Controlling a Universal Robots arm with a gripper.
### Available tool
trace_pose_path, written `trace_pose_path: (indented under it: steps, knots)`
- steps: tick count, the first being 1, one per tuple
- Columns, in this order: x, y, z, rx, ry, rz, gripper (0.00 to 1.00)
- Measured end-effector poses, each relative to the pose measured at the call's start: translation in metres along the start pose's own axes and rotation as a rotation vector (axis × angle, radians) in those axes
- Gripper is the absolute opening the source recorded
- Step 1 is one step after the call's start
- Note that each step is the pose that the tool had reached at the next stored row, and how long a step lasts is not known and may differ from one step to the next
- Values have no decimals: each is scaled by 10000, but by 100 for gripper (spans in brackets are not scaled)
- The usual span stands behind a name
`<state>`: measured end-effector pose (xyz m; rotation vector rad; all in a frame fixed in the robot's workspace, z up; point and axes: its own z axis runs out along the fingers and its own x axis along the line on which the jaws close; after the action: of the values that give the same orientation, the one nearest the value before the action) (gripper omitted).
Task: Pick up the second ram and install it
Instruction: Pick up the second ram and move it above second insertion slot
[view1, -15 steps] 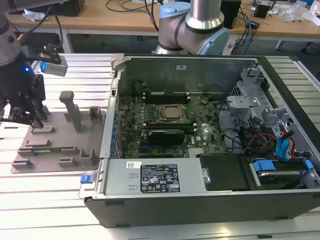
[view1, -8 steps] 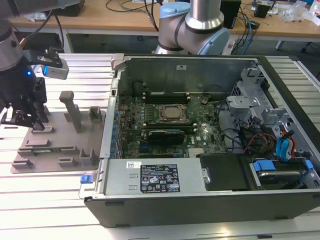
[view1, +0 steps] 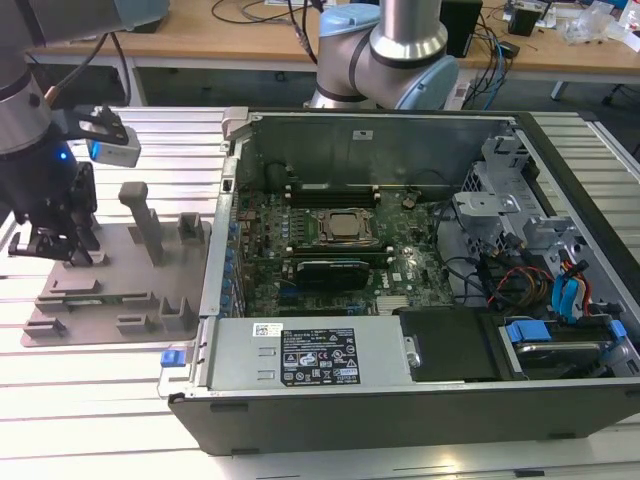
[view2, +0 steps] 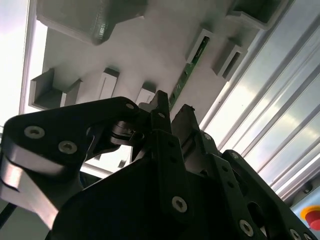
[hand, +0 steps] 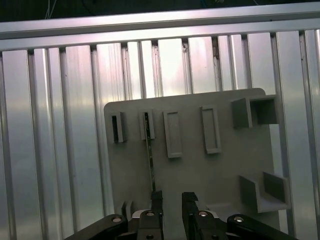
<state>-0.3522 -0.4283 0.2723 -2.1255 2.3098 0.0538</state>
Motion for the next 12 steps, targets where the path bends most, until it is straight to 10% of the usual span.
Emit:
trace_pose_path:
  steps: [12]
  knots:
    - [5, -4, 188, -1, 0, 0, 30]
